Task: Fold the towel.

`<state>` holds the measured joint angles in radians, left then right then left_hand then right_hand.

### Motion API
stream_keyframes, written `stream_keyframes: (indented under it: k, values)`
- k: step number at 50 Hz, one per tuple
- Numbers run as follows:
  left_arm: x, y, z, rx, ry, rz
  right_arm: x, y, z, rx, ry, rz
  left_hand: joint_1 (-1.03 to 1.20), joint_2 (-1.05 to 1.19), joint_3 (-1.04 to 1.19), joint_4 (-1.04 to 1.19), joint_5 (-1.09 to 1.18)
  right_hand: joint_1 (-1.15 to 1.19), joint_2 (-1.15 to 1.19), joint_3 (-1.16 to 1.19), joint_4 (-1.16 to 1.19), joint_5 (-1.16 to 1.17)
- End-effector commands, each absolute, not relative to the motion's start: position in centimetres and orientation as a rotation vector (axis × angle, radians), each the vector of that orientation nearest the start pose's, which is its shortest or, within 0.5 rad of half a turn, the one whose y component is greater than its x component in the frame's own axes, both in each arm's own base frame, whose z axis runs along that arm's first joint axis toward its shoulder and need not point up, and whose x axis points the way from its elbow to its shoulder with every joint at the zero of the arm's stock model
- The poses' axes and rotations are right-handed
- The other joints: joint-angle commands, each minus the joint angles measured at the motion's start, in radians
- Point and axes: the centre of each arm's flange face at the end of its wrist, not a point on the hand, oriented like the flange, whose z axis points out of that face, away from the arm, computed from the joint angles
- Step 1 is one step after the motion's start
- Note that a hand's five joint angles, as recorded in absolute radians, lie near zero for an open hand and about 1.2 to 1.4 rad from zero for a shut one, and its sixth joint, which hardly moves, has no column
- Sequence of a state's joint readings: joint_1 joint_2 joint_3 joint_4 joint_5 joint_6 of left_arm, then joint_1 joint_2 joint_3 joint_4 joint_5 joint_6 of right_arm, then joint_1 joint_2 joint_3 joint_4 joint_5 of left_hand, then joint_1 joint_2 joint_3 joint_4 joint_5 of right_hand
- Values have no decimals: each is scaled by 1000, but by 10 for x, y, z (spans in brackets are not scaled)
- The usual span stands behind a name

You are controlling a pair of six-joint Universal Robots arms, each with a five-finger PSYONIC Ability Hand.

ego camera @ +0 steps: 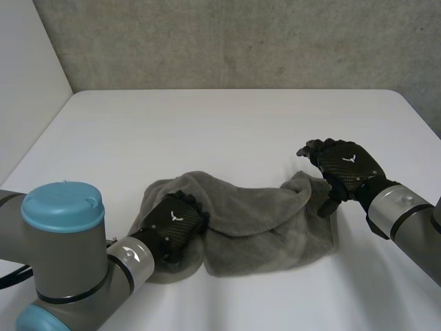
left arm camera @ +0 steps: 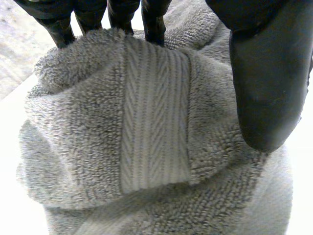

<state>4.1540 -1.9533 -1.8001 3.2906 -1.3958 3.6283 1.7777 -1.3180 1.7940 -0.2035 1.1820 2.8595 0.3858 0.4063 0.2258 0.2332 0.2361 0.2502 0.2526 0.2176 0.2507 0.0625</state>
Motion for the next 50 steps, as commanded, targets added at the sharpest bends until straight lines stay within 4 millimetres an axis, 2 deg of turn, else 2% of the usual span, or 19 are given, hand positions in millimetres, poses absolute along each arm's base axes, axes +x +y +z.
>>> stream_keyframes:
  k: [1, 5, 8, 10, 11, 13, 14, 16, 25, 27, 30, 32, 41, 50]
  values:
    - [-281, -199, 141, 1471, 2324, -1766, 226, -270, 180, -877, 2128, -1729, 39, 19, -51, -59, 14, -76, -78, -43, -76, -62]
    - [-270, -217, 142, 1417, 2291, -1755, 226, -270, 180, -879, 2128, -1729, 144, 124, -51, -59, 119, -76, -78, -43, -76, -62]
    - [-266, -223, 143, 1396, 2280, -1754, 226, -271, 180, -879, 2123, -1737, 224, 204, -51, -59, 199, -76, -78, -43, -76, -62]
    - [-257, -236, 145, 1328, 2279, -1749, 226, -271, 180, -878, 2123, -1739, 399, 379, -51, -59, 374, -76, -78, -43, -76, -62]
    - [-257, -236, 145, 1328, 2279, -1749, 226, -271, 180, -878, 2122, -1741, 400, 380, -51, -59, 375, -76, -78, -43, -76, -62]
    - [-251, -245, 147, 1286, 2278, -1752, 226, -271, 178, -878, 2125, -1736, 631, 610, -51, -59, 606, -76, -78, -43, -76, -62]
    - [-251, -245, 147, 1286, 2278, -1752, 226, -271, 178, -878, 2125, -1736, 632, 612, -51, -59, 607, -76, -78, -43, -76, -62]
    - [-244, -255, 150, 1239, 2279, -1758, 226, -272, 177, -878, 2129, -1730, 790, 770, -51, -59, 765, -76, -78, -43, -76, -62]
    - [-226, -278, 167, 1117, 2245, -1809, 230, -269, 174, -890, 2124, -1712, 750, 729, -51, -59, 725, -76, -78, -43, -76, -62]
    - [-216, -288, 171, 1066, 2239, -1810, 232, -267, 172, -901, 2118, -1699, 644, 624, -51, -59, 620, -76, -78, -43, -76, -62]
    - [-213, -290, 172, 1058, 2237, -1809, 235, -263, 170, -912, 2113, -1686, 529, 509, -51, -59, 505, -76, -78, -43, -76, -62]
    - [-210, -294, 174, 1047, 2238, -1816, 238, -261, 168, -925, 2111, -1671, 304, 284, -51, -59, 279, -76, -78, -43, -76, -62]
    - [-185, -317, 179, 940, 2249, -1827, 252, -251, 163, -972, 2072, -1651, 245, 224, -51, -59, 220, -76, -78, -43, -76, -62]
    - [-161, -339, 186, 770, 2281, -1863, 252, -250, 163, -973, 2070, -1652, 245, 224, -51, -59, 220, -76, -78, -43, -76, -62]
